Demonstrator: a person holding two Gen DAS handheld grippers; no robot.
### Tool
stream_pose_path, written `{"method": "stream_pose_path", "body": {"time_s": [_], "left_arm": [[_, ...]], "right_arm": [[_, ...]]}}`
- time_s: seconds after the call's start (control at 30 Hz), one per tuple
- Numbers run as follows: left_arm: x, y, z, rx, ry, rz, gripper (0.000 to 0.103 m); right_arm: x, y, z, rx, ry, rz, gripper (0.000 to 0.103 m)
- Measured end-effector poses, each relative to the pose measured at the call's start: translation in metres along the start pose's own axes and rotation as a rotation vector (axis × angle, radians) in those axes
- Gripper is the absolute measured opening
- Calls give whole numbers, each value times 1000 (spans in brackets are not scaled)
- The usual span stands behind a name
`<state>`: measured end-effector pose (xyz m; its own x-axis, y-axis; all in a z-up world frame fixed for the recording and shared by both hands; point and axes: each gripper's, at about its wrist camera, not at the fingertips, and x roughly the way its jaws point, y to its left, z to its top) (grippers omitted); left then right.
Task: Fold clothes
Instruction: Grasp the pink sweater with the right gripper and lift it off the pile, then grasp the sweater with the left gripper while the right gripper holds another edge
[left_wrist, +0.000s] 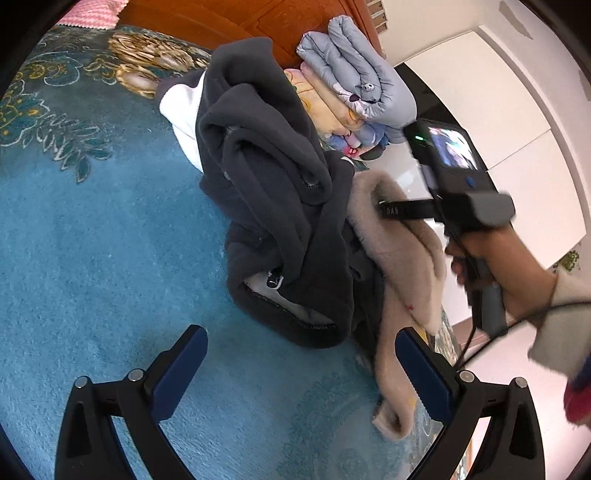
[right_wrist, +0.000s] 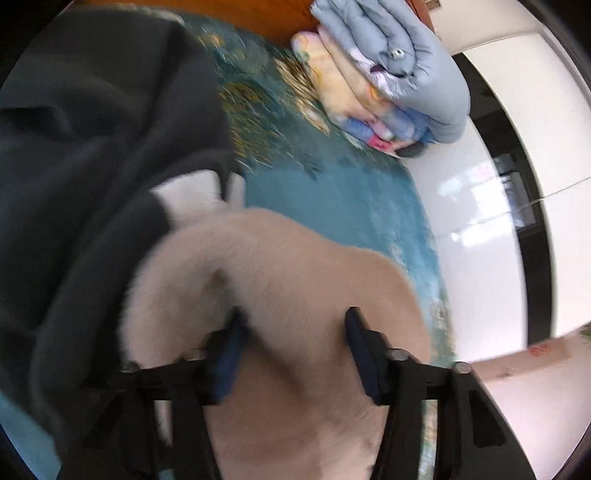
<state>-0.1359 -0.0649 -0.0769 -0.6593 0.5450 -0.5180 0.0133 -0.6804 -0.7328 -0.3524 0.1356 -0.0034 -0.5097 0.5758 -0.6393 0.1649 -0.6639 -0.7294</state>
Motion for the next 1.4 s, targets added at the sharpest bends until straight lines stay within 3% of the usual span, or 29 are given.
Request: {"method": "stream_pose_path", "body": {"time_s": [0.03,0.1,0.27,0.6,0.77,0.9,1.13,1.23,1.33,1.4], "left_arm": [[0,0,-1,2,4,-4,103],[-1,0,-1,1,9,-12,103],[-5,1,-4,-6,19,-32,103],[-28,0,-18,12,60,-22,103],[-49,-6,-22,21,50,-27,103],[-68,-4,-21,12,27,-16,103],[-123,18,-12,-86,-67,-30,103],[-145,21,-10,-112,-94,-54,103],[-152,3,-11,-34,-57,-58,103],[-148,-3,-17,-18,-15,-51,103]], "right_arm": [[3,2,5,-7,22,-47,13],[3,-9,9,33,42,-49,10],[-20,-50,1,114,13,-135,8],[-150,-147,-109,524,-194,-43,8],[-214,-156,-141,519,-300,-51,7],[-255,-170,-156,555,-372,-1,7],[-308,-187,-174,612,-506,59,8],[-320,-189,-201,625,-533,84,7],[-313,-174,-244,624,-471,152,7],[-292,-148,-281,607,-366,212,7]]}}
